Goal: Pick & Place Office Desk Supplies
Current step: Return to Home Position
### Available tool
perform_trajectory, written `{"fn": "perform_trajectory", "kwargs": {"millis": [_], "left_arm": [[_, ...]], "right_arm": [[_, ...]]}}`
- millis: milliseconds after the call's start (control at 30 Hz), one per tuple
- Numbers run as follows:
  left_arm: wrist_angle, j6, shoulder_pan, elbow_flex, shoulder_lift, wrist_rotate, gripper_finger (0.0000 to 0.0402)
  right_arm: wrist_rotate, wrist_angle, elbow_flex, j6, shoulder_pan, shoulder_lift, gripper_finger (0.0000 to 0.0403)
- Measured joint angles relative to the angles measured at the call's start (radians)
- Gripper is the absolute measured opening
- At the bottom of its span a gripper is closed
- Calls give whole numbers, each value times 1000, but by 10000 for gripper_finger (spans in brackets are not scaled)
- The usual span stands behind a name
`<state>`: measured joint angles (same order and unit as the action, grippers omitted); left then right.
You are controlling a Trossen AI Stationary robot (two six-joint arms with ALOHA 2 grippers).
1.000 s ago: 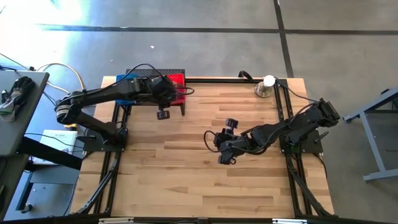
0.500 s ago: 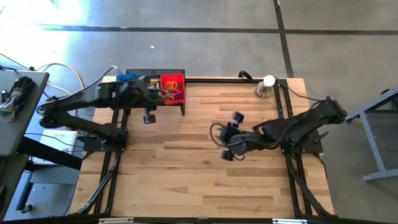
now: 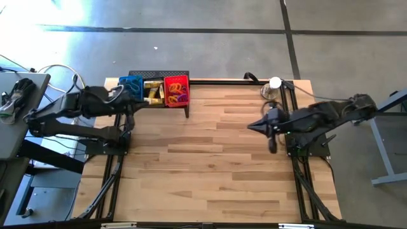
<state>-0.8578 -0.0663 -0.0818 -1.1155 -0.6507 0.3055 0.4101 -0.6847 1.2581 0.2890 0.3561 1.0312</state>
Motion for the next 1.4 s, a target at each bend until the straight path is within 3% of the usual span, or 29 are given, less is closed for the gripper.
{"fn": "perform_trajectory", "kwargs": {"millis": [400, 633, 867, 1167, 1400], "left_arm": [[426, -48, 0, 465, 300, -49, 1], [597, -22, 0, 635, 393, -54, 0], [735, -44, 0, 757, 423, -76, 0], [772, -96, 0, 821, 423, -128, 0], [849, -62, 0, 821, 423, -127, 0]], "right_arm": [[0, 529, -592, -32, 17, -475, 2], [61, 609, -888, 20, 17, -767, 2], [126, 714, -1093, -21, 4, -996, 2], [51, 719, -1218, -23, -56, -1017, 2], [-91, 759, -1249, -48, -120, -1016, 2]]}}
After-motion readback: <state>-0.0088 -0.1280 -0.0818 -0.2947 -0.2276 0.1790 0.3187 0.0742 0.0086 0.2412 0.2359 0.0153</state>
